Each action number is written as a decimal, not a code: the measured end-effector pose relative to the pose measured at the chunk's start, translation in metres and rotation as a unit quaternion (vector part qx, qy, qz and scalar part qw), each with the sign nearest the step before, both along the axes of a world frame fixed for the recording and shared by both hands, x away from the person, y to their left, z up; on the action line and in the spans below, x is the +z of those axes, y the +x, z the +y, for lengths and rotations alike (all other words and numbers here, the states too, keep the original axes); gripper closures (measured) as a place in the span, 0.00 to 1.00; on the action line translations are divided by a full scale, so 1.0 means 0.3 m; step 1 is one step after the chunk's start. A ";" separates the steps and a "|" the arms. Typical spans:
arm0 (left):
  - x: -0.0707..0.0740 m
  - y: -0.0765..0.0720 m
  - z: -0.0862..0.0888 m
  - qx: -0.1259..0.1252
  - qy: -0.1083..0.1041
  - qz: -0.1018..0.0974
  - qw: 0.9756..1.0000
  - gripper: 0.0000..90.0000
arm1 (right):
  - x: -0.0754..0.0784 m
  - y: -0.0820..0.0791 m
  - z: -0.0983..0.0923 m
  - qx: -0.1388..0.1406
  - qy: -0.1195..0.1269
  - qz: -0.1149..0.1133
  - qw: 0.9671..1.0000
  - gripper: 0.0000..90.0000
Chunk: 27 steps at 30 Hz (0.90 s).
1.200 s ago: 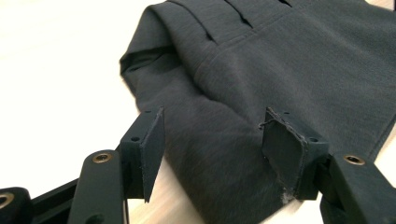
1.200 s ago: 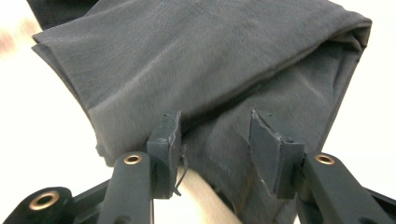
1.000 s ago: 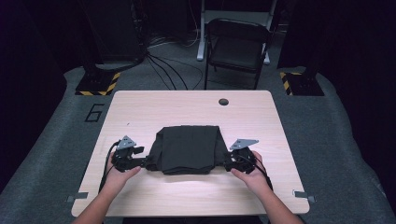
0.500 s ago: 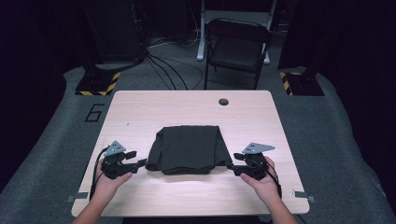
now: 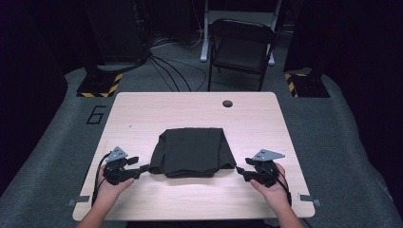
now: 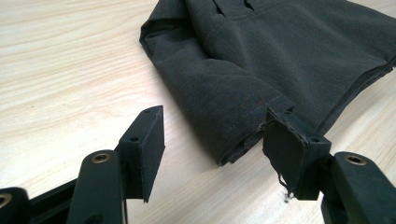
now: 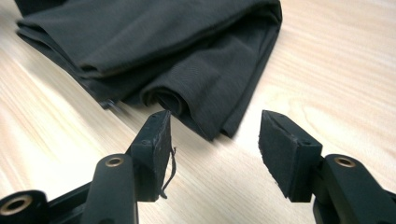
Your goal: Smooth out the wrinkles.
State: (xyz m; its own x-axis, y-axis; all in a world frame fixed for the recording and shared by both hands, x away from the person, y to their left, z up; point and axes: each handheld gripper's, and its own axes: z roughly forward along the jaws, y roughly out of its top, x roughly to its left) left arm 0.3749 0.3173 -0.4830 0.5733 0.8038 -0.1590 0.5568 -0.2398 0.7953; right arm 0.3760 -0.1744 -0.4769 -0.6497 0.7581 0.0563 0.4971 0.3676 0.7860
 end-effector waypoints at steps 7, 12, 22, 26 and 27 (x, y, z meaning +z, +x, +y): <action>-0.025 0.032 0.001 0.001 0.016 0.008 1.000 0.43 | -0.041 0.016 -0.017 -0.008 -0.004 0.025 1.000 0.49; -0.035 0.057 -0.006 0.000 0.023 0.010 1.000 0.43 | -0.052 0.013 -0.032 -0.014 -0.009 0.033 0.999 0.49; -0.041 0.085 0.010 0.016 0.019 0.014 1.000 0.43 | -0.060 0.003 -0.065 -0.029 -0.006 0.038 0.999 0.48; -0.048 0.091 0.013 0.020 0.025 0.021 0.999 0.43 | -0.067 0.006 -0.072 -0.035 -0.004 0.045 0.998 0.48; -0.051 0.091 0.011 0.023 0.025 0.019 0.999 0.43 | -0.068 0.008 -0.073 -0.035 -0.001 0.046 0.998 0.48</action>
State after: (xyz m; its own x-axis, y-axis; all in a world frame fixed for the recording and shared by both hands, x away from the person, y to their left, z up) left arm 0.4023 0.3206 -0.4982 0.5304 0.8363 -0.1389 0.5973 -0.2524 0.7613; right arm 0.3782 -0.1963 -0.4973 -0.5870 0.8020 0.1108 0.5915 0.3314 0.7351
